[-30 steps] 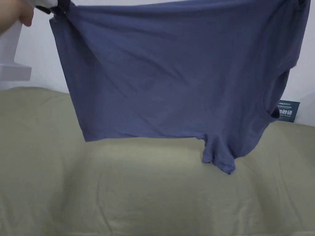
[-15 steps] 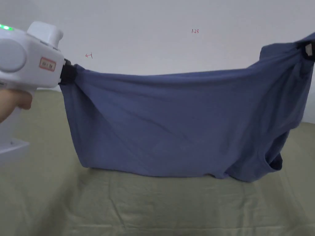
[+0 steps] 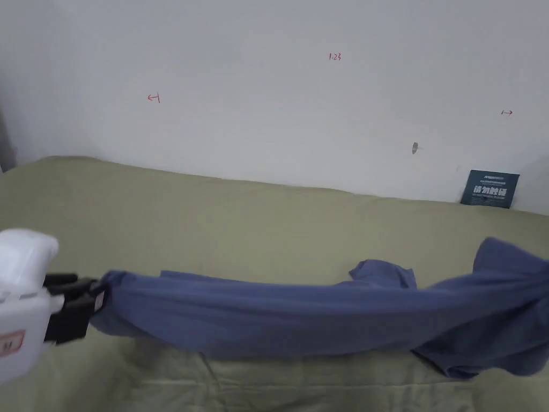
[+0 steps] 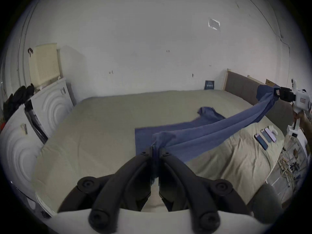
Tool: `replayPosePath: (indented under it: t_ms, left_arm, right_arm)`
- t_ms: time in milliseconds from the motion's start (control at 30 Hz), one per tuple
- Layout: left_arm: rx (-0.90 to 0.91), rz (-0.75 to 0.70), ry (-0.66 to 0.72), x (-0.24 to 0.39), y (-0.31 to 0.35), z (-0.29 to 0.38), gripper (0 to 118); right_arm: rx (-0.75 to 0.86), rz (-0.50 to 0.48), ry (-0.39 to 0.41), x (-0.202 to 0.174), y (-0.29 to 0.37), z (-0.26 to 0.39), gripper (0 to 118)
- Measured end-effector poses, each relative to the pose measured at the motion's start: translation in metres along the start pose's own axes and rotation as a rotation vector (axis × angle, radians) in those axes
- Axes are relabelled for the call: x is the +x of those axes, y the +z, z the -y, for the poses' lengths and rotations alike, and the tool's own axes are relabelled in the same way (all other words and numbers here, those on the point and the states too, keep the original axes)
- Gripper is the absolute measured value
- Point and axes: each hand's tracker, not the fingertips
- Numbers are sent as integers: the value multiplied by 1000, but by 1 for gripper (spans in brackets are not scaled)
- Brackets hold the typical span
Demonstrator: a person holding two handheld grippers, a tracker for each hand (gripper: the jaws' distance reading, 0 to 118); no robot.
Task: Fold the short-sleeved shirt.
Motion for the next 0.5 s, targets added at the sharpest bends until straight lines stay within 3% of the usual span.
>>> replayPosePath:
  t_ms: [500]
  left_arm:
    - [-97,28,41,12,40,126,8]
  right_arm:
    - [-116,-5,-105,-43,89,119,1]
